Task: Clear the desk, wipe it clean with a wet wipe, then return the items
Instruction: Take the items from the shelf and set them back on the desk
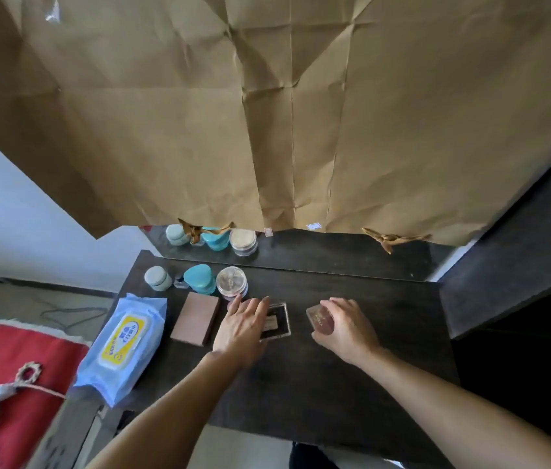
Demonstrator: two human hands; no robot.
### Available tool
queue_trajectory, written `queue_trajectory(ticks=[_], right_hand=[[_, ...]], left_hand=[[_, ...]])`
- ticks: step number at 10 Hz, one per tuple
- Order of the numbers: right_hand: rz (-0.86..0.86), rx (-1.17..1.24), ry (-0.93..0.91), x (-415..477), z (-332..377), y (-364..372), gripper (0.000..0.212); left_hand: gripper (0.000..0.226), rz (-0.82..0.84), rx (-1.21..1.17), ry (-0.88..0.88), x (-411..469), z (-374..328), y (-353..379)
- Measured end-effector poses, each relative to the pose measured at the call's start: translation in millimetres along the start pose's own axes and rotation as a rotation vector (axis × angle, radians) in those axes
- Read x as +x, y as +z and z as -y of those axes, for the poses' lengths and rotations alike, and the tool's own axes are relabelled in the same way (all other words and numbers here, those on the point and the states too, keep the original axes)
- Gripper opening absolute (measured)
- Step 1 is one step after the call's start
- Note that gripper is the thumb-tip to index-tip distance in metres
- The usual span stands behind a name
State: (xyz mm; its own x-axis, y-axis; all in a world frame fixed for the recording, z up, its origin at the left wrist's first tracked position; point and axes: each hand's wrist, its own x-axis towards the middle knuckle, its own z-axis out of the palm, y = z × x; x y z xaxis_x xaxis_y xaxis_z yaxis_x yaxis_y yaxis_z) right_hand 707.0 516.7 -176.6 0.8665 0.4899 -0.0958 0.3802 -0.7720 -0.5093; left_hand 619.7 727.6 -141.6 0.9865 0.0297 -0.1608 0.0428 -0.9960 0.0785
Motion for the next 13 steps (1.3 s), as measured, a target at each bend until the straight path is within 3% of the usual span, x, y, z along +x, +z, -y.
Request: queue_trajectory(ticks=[3,6,8,10,11,13], right_hand=[[0.034,-0.01,0.082,77.4,-1.2,41.6,0.053],[0.02,-0.099,0.136,99.7,4.2,64.6,0.048],[0.037,-0.09,0.13,96.1,3.5,68.1,0.048],[0.015,-0.221,0.125,84.6,20.0,60.6,0.037],[-0.09,-0.199,0.111,79.8,41.3,56.6,0.026],[-0.123,-0.095,0.174,54.3,106.9,78.0,0.025]], left_hand=[[0.065,0.135,0.051,0.102,96.4,39.0,36.4],[0.059,0.14,0.049,0.224,122.6,55.6,67.0],[0.054,0.178,-0.026,0.211,116.0,56.3,67.3],[0.036,0.061,-0.109,0.185,87.2,66.3,42.0],[0.033,0.018,-0.158,0.168,66.2,84.1,25.4],[0.034,0.088,-0.051,0.126,2.7,152.0,6.7]])
